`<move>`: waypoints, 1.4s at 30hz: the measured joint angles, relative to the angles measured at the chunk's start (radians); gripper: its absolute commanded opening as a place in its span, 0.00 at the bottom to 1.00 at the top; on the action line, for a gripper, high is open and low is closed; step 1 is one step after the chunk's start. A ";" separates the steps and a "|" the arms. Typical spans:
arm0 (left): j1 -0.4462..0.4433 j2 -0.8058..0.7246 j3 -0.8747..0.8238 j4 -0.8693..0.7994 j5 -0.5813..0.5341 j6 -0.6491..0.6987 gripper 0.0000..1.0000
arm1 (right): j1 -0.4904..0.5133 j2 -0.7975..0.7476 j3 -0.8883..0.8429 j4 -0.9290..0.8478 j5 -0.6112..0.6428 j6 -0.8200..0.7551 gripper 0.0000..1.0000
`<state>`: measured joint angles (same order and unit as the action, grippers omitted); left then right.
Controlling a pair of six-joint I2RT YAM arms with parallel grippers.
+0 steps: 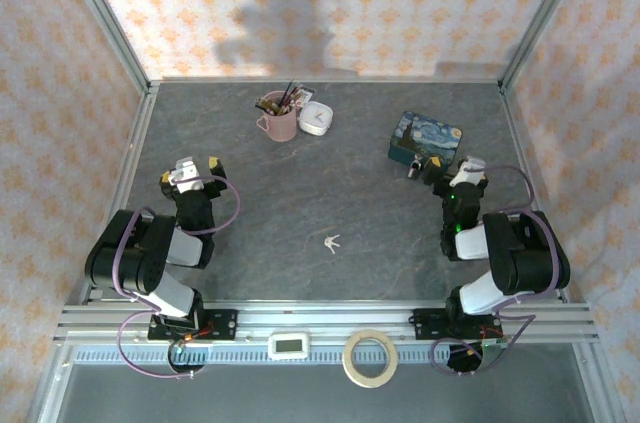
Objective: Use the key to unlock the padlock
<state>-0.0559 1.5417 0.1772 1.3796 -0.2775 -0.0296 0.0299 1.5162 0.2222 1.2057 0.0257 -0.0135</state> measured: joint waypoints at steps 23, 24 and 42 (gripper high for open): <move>-0.051 -0.220 0.206 -0.377 -0.063 -0.034 0.99 | 0.039 -0.150 0.341 -0.524 0.059 0.110 1.00; -0.058 -0.247 0.235 -0.413 -0.050 -0.062 0.99 | 0.034 -0.158 0.365 -0.572 0.065 0.142 1.00; -0.263 -0.042 0.256 -0.501 0.301 -0.601 0.99 | -0.105 0.139 0.768 -1.125 -0.158 0.215 1.00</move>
<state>-0.3191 1.5002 0.4328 0.8783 0.0235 -0.6308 -0.0753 1.6550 0.9897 0.0811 -0.1326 0.2016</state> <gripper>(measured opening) 0.992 0.998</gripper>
